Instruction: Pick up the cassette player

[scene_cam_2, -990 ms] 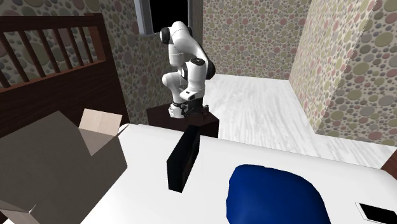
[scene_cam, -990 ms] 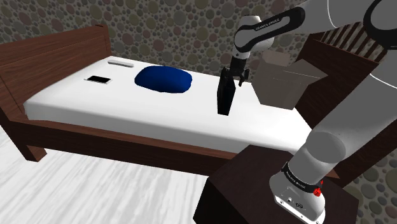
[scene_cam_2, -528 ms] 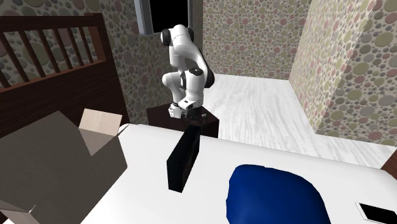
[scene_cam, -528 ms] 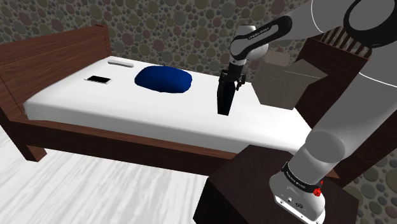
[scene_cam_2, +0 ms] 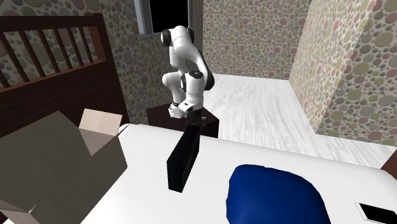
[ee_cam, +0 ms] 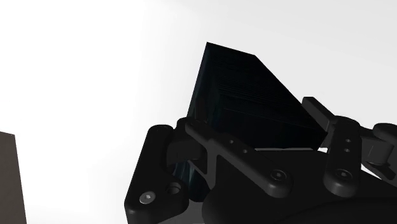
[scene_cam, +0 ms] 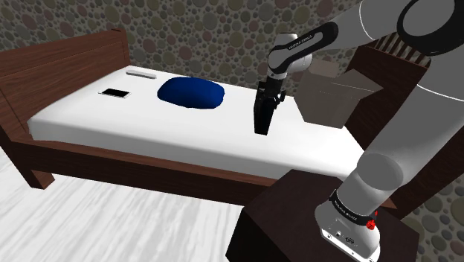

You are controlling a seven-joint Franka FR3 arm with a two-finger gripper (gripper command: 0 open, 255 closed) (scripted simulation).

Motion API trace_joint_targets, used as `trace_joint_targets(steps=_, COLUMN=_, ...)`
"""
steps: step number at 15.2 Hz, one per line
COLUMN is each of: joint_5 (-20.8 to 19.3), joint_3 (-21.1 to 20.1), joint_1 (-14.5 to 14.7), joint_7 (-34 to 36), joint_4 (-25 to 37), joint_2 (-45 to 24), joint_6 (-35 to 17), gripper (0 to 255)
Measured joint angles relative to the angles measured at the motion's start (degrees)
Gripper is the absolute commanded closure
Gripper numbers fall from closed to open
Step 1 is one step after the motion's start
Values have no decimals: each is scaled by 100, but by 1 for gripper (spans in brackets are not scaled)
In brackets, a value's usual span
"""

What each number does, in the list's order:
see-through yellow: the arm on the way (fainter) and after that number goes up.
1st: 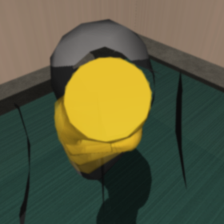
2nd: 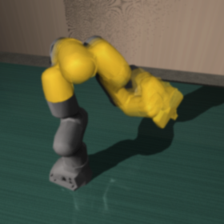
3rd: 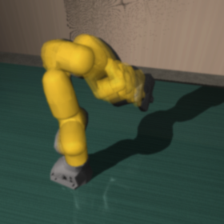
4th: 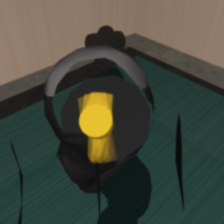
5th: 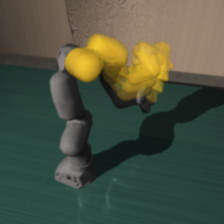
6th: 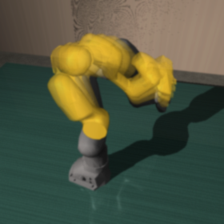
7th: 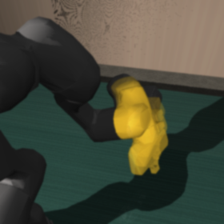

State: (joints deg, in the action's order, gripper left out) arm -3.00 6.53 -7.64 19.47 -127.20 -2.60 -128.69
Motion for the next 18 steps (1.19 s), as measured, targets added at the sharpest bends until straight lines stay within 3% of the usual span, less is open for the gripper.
trace_joint_targets(steps=7, joint_5=-3, joint_3=1, joint_1=-1, joint_7=0, joint_4=8, joint_2=18, joint_6=33, gripper=255)
trace_joint_targets(steps=18, joint_5=-28, joint_3=4, joint_1=1, joint_7=-18, joint_4=411, joint_2=395, joint_6=819, gripper=255)
